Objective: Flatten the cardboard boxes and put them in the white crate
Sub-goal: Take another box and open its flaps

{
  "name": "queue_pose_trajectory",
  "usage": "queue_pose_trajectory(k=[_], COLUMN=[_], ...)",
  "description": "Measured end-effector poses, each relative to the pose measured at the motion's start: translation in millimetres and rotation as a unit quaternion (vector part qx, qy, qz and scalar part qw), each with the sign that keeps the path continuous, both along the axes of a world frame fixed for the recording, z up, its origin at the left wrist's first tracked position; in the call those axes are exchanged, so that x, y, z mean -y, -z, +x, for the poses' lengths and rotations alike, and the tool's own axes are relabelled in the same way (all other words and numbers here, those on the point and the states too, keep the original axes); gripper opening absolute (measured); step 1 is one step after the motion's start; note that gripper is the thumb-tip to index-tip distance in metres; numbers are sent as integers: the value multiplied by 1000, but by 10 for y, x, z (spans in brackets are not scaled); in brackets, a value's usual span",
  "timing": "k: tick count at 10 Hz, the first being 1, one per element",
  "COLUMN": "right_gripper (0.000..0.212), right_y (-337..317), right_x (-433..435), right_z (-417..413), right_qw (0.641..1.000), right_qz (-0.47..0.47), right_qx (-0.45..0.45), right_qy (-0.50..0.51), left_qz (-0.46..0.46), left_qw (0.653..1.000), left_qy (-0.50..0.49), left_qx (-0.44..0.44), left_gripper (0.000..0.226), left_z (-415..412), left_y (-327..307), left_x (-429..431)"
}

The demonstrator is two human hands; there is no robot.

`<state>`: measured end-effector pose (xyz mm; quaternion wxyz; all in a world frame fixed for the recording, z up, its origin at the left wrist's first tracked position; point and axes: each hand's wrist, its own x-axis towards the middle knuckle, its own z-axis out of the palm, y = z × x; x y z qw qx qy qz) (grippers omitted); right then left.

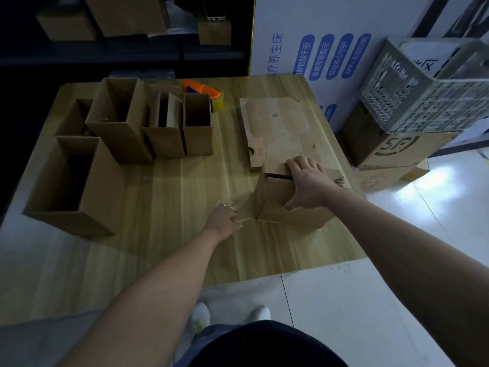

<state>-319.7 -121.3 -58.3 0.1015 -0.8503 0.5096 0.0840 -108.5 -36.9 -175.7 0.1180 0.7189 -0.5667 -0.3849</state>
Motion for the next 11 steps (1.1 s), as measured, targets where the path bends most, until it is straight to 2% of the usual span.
queue_pose_trajectory(k=[1, 2, 3, 4, 7, 9, 11], right_gripper=[112, 111, 112, 112, 113, 112, 111], right_y=[-19, -41, -30, -16, -43, -57, -64], right_x=[28, 30, -7, -39, -44, -31, -15], right_z=[25, 46, 50, 49, 59, 60, 62], right_qw=[1000, 1000, 1000, 1000, 999, 999, 999], right_qz=[8, 17, 12, 6, 13, 20, 28], right_qx=[-12, -17, -20, -17, -17, -14, -13], right_qy=[9, 20, 21, 23, 31, 33, 34], left_qz=[33, 32, 23, 29, 79, 62, 42], left_qw=[997, 990, 977, 965, 982, 980, 982], left_qy=[-39, -108, -189, -240, -168, -173, -160], left_qx=[-64, -82, -100, -106, -29, 83, 92], left_gripper=[31, 31, 17, 16, 22, 54, 56], left_z=[36, 62, 32, 21, 1, -31, -80], left_y=[-40, -38, -6, -34, 23, -50, -19], left_x=[7, 45, 68, 119, 65, 65, 39])
